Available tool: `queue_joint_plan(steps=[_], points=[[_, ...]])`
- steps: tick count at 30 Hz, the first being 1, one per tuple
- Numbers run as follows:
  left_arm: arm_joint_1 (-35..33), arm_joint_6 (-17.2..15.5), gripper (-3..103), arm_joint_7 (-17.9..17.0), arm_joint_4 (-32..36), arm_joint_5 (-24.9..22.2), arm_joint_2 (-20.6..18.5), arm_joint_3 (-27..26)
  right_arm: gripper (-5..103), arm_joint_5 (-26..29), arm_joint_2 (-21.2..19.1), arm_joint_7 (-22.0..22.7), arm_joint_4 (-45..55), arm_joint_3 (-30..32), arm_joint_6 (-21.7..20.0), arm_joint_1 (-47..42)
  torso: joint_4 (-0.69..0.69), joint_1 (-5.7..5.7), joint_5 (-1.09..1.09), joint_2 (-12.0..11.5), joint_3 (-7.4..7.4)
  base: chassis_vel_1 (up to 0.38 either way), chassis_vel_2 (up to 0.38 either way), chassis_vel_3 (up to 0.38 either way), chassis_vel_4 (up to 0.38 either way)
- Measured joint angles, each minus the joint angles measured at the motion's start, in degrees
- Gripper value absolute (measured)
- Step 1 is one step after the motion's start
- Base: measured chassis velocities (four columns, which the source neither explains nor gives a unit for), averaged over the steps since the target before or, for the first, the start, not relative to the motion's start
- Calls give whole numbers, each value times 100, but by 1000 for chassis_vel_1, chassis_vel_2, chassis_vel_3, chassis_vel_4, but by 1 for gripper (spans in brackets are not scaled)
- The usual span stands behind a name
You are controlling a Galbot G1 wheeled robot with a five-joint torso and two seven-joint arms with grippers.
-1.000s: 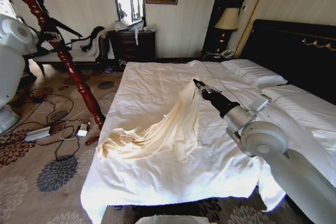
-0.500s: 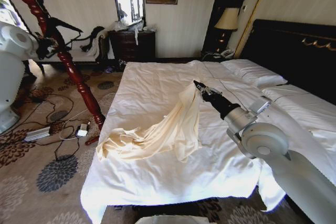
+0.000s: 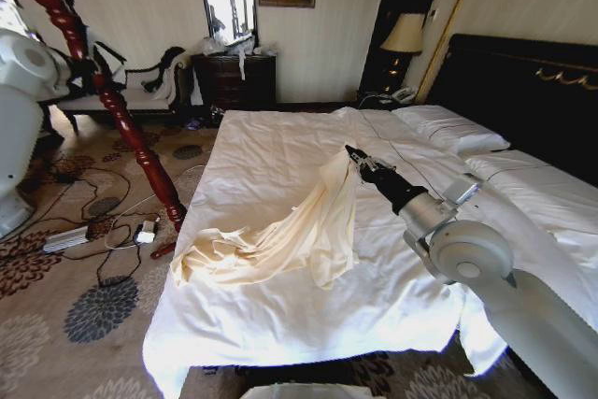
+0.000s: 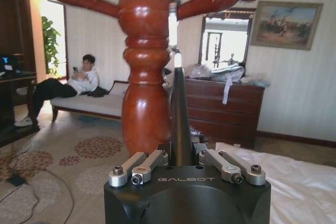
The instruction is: Pick up the clothes from the bed and hang them on the clothes hanger.
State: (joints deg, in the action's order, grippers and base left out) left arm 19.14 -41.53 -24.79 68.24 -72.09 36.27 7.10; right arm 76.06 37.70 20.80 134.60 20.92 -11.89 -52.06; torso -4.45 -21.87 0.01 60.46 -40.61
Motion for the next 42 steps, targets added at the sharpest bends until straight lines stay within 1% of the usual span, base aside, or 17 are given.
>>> queue_joint_plan(steps=[9, 10, 16, 22, 24, 25, 26, 27, 28, 29, 31, 32, 34, 36, 38, 39, 42], points=[[-2, 179, 18, -123, 965, -465, -150, -155, 1, -30, 30, 1, -26, -30, 7, 11, -3, -1, 0, 0, 0, 0, 0, 0, 0], [-3, 207, 18, -122, 1098, -520, -172, -173, 1, -34, 35, 2, -29, -32, 7, 10, 1, -1, 0, -1, -1, 0, 0, 0, 0], [-53, 309, 18, -98, 1738, -784, -288, -263, 1, -41, 38, 8, -53, -36, 8, 7, -3, 1, -5, 0, 1, 0, 0, 0, 0], [-684, 468, 18, -147, 2592, -1289, -594, -647, 1, -79, 65, 38, -104, -67, 48, 13, -2, 0, -2, 0, 0, 0, 0, 0, 0], [-1328, 720, 18, 2, 3204, -1571, -870, -1046, 1, -108, 83, 63, -155, -87, 76, 28, -4, 0, -2, 0, 0, 0, 0, 0, 0], [-1760, 973, 18, 170, 3549, -1663, -1050, -1274, 1, -114, 87, 88, -189, -90, 88, 33, -1, 0, -2, 0, 1, 0, 0, 0, 0], [-2264, 1388, 18, 425, 3893, -1698, -1229, -1514, 1, -115, 93, 115, -222, -93, 98, 46, 1, 0, -1, 0, 0, 0, 0, 0, 0], [-2264, 1388, 18, 425, 3893, -1698, -1229, -1514, 1, -115, 93, 115, -222, -93, 98, 46, 1, 0, -1, 0, 0, 0, 0, 0, 0], [-2761, 1787, 18, 717, 4186, -1685, -1368, -1735, 1, -113, 97, 155, -260, -91, 106, 62, 4, 0, 1, 0, 1, 0, 0, 0, 0], [-3093, 2027, 18, 957, 4366, -1664, -1428, -1852, 1, -105, 94, 193, -275, -57, 110, 49, 8, 1, -1, 0, 1, 0, 0, 0, 0], [-3718, 2482, 18, 1433, 4671, -1639, -1311, -1914, 1, -87, 24, 376, -260, 163, 119, -85, 2, 2, 1, 0, 1, 0, 0, 0, 0], [-3921, 2614, 18, 1517, 4790, -1663, -1207, -1938, 1, -80, 6, 493, -246, 232, 120, -108, -9, 1, 5, 0, 1, 0, 0, 0, 0], [-4201, 2748, 18, 1584, 5007, -1723, -1107, -2024, 1, -69, 8, 635, -254, 269, 116, -91, -11, -1, -1, 0, 0, 0, 0, 0, 0], [-4787, 2884, 18, 1657, 5348, -1758, -976, -2190, 1, -67, 11, 793, -286, 329, 85, -84, -7, -1, -8, -1, -1, 0, 0, 0, 0], [-5346, 2962, 18, 1746, 5706, -1757, -913, -2320, 1, -78, -18, 908, -343, 430, 75, -136, -3, -1, 0, 0, 0, 0, 0, 0, 0], [-5346, 2962, 18, 1746, 5706, -1757, -913, -2320, 1, -78, -18, 908, -343, 430, 75, -136, -3, -1, 0, 0, 0, 0, 0, 0, 0], [-5993, 3103, 18, 1908, 6136, -1650, -910, -2391, 1, -108, -52, 1020, -491, 468, 97, -135, 2, 1, 0, 0, 1, 0, 0, 0, 0]])
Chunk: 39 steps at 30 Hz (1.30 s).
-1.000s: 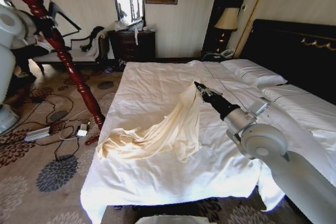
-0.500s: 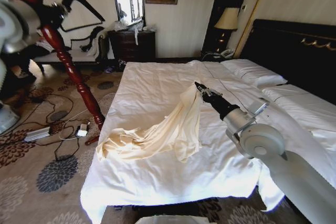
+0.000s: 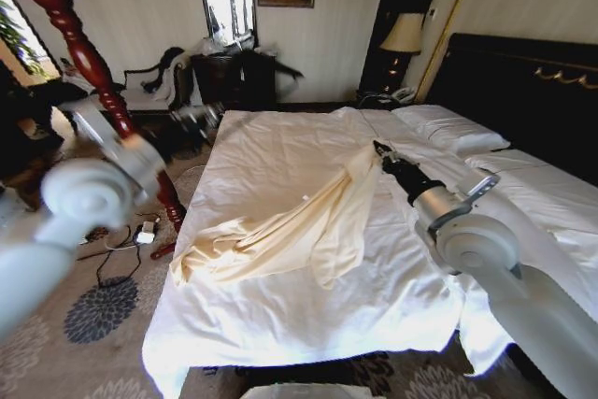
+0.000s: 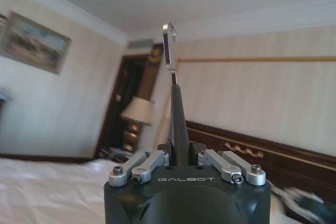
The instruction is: Pick up the clothes from the bed and hang them on the clothes hanger.
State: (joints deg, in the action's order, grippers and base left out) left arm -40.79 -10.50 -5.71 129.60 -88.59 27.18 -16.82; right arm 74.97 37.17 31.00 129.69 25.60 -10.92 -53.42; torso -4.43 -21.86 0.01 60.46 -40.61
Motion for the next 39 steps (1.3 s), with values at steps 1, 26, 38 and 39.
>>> queue_joint_plan(steps=[1, 26, 38, 39], points=[[-197, 61, 18, 85, 144, 46, 3, 0, 1, -10, -1, 19, -69, -1, 23, 24, -1, 0, -2, 0, 0, 0, 0, 0, 0], [-2091, -71, 18, 694, 840, 1011, 274, -212, 1, 26, 25, 88, -644, 75, 296, 225, -3, -1, -1, 0, 0, 0, 0, 0, 0], [-2166, -131, 18, 733, 858, 1053, 585, -14, 1, -2, 29, -174, -621, -49, 468, 243, -3, -1, -1, 0, -1, 0, 0, 0, 0], [-2127, -140, 18, 746, 831, 1048, 637, 39, 1, -10, 37, -214, -608, -79, 498, 232, -3, -1, -1, 0, 0, 0, 0, 0, 0]])
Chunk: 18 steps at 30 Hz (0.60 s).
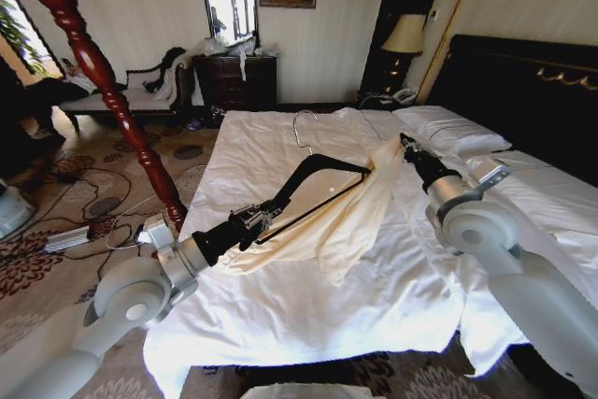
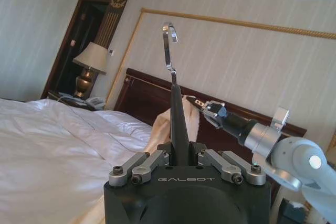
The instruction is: Pick up the clothes from the bed and hang them on the clothes hanger.
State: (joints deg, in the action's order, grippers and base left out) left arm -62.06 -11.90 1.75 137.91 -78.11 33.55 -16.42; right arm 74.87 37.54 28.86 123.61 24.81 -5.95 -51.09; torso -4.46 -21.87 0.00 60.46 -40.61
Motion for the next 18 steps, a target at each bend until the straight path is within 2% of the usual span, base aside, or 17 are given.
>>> queue_joint_plan(steps=[6, 13, 16, 17, 18], points=[[196, -47, 18, 32, -186, 1, 273, 272, 1, -42, 10, -199, 142, -111, 134, -83, -1, 0, 0, 0, 0, 0, 0, 0, 0], [454, -50, 18, 112, -736, 318, 876, 764, 1, -84, -127, -783, 638, -169, 527, -214, -1, 0, 1, 0, 0, 0, 0, 0, 0], [515, -37, 18, 135, -873, 396, 1051, 855, 1, -106, -190, -880, 754, -181, 576, -231, -1, -1, 1, 0, 0, 0, 0, 0, 0], [536, -34, 18, 143, -915, 412, 1116, 880, -2, -130, -218, -905, 799, -190, 577, -240, 0, 0, 0, 0, 0, 0, 0, 0, 0], [565, -32, 18, 145, -972, 422, 1204, 906, 3, -172, -253, -924, 838, -209, 576, -254, 0, 0, 1, 0, 0, 0, 0, 0, 0]])
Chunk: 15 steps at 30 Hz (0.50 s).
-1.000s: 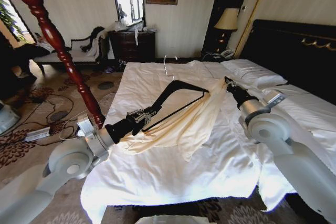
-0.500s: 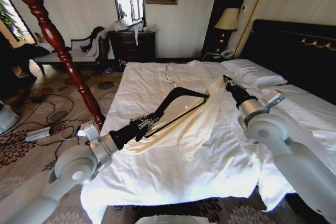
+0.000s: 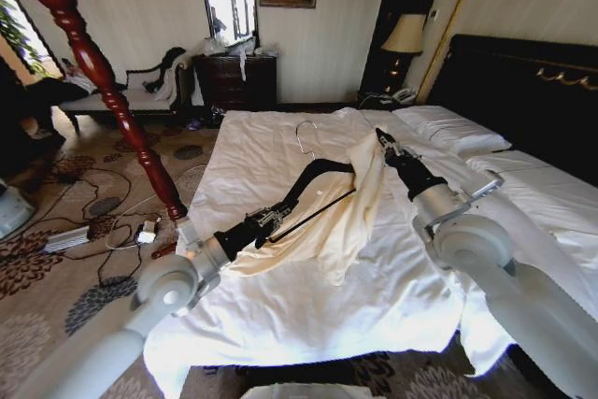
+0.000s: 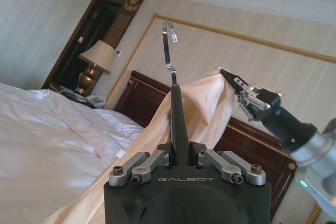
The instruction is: Pick up the clothes from the bed and hang them on the clothes hanger.
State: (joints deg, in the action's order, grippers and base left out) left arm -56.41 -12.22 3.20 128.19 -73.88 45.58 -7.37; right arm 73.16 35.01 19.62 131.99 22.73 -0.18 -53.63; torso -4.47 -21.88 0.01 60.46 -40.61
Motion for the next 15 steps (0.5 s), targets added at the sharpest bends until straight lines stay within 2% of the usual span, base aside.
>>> queue_joint_plan(steps=[1, 3, 6, 10, 12, 13, 15], points=[[0, 0, 18, 0, 0, 0, 0, 0, 3, 0, 0, 0, 0, 0, 0, 0, 0, 0, 0, 0, 0, 0, 0, 0, 0], [53, 1, 18, 2, -88, 16, 118, 44, 13, -68, -53, -10, 42, -62, -58, -48, 0, 0, 0, 0, 0, 0, 0, 0, 0], [106, 2, 18, 15, -177, 59, 199, 98, 19, -111, -60, -20, 78, -134, -100, -114, 0, 0, -2, 0, 0, 0, 0, 0, 0], [172, 11, 18, 35, -328, 136, 358, 188, 40, -125, 20, -94, 169, -233, -175, -231, 0, 0, -2, 0, 0, 0, 0, 0, 0], [183, 12, 18, 37, -360, 163, 387, 210, 40, -131, 30, -137, 176, -250, -177, -273, 0, 0, -1, 0, 0, 0, 0, 0, 0], [202, 16, 18, 41, -407, 200, 421, 240, 44, -135, 29, -208, 181, -258, -176, -338, 0, 0, -1, 0, 0, 0, 0, 0, 0], [248, 25, 18, 47, -476, 234, 455, 280, 34, -138, -13, -380, 207, -247, -134, -461, 0, 0, -2, 0, 0, 0, 0, 0, 0]])
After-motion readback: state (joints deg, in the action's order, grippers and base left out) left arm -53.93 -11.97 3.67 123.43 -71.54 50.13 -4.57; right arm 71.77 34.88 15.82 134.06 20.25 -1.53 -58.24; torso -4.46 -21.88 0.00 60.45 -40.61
